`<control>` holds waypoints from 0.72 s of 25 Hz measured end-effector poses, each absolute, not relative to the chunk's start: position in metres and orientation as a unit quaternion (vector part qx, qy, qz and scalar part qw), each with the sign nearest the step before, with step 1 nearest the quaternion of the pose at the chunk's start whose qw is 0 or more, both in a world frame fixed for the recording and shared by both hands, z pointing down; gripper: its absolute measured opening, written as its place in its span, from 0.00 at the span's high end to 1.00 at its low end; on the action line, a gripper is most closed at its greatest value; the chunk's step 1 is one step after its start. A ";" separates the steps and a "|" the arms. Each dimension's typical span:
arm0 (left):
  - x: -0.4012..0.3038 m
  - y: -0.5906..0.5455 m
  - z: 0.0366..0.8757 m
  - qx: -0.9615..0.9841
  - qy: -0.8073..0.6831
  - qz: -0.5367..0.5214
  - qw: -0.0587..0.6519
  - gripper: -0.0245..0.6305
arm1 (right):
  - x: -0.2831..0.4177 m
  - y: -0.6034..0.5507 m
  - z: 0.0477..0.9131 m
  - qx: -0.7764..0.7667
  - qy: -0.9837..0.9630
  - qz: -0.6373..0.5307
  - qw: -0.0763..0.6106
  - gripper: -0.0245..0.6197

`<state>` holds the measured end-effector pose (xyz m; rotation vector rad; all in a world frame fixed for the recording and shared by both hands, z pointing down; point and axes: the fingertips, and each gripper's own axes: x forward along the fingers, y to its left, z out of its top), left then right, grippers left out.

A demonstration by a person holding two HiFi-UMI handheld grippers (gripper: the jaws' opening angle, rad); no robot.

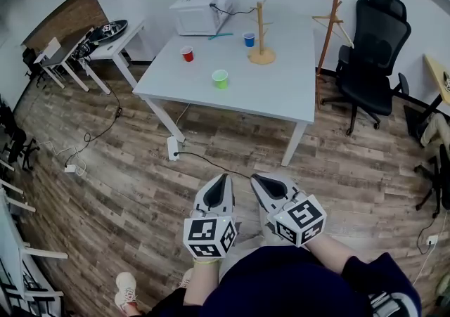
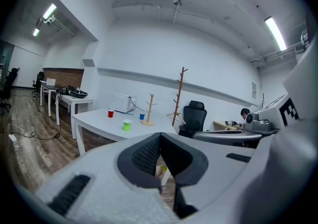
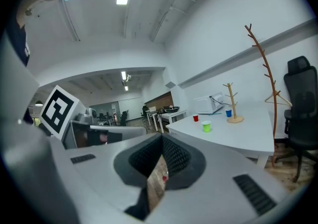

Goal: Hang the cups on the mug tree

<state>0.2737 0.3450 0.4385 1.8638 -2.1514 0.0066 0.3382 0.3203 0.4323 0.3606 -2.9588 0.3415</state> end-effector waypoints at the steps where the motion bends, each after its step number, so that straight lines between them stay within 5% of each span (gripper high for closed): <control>1: 0.270 0.342 0.438 0.646 -0.749 0.002 0.147 0.93 | 0.335 0.318 0.433 0.117 -0.984 0.115 0.072 0.92; 18: 0.192 0.269 0.442 0.624 -0.766 0.012 0.153 0.93 | 0.254 0.233 0.424 0.096 -0.986 0.118 0.065 0.92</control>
